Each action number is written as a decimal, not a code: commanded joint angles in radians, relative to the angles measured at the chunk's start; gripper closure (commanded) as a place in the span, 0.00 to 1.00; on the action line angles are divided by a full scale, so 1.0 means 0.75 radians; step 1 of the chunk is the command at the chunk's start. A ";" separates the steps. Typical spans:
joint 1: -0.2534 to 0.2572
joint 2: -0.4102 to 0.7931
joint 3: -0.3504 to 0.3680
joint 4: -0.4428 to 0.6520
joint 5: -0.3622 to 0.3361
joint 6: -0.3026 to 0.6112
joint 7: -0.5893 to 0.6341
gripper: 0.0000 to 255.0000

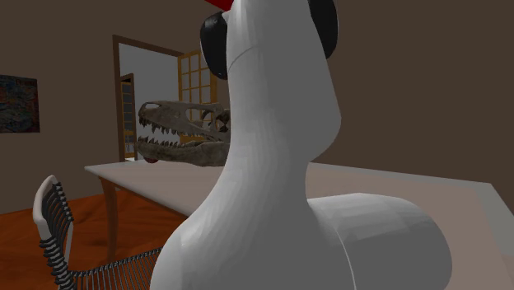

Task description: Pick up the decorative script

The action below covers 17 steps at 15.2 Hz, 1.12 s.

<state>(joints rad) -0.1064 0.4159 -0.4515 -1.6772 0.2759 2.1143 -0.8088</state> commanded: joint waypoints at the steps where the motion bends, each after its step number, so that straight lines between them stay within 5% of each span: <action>1: 0.000 0.001 0.000 -0.001 0.000 -0.001 0.000 1.00; 17: 0.003 -0.071 -0.023 0.170 -0.052 -0.233 0.046 1.00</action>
<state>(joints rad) -0.1041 0.3661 -0.4679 -1.5604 0.2396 1.9533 -0.7770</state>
